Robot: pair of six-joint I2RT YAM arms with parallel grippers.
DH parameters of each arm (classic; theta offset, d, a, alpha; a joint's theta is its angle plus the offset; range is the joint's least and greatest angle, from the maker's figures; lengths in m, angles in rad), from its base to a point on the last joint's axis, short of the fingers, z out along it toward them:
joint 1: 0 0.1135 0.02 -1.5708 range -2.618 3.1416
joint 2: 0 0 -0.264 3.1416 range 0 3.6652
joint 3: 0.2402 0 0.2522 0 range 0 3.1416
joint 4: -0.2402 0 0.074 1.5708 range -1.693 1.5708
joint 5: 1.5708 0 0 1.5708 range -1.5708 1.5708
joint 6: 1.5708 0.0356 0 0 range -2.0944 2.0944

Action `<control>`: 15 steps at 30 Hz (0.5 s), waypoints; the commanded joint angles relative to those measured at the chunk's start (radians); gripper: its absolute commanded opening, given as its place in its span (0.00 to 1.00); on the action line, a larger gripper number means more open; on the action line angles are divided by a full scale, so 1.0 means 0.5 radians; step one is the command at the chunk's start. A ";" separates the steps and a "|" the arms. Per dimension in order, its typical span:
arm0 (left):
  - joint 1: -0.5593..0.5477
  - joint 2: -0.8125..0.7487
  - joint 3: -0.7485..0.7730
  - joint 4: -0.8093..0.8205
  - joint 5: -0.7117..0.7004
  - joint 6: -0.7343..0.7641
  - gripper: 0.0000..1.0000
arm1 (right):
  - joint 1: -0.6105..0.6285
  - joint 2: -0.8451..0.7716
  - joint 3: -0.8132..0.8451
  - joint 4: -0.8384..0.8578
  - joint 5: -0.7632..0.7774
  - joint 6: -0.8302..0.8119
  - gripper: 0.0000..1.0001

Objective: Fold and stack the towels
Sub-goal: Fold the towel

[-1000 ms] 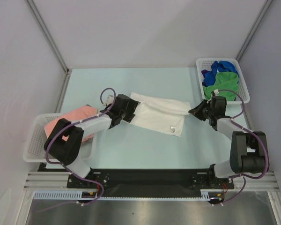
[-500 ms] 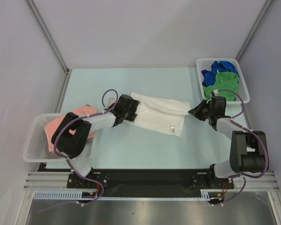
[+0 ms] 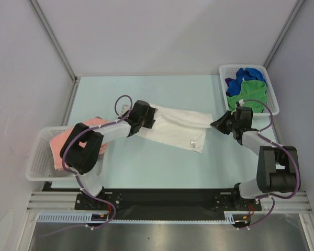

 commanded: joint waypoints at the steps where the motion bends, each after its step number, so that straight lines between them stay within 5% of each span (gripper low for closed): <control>1: 0.021 0.030 0.088 -0.044 -0.036 -0.048 0.63 | -0.007 -0.033 0.070 0.007 0.008 -0.023 0.00; 15: 0.037 0.018 0.030 -0.133 -0.054 -0.038 0.47 | -0.007 -0.029 0.086 -0.005 0.005 -0.023 0.00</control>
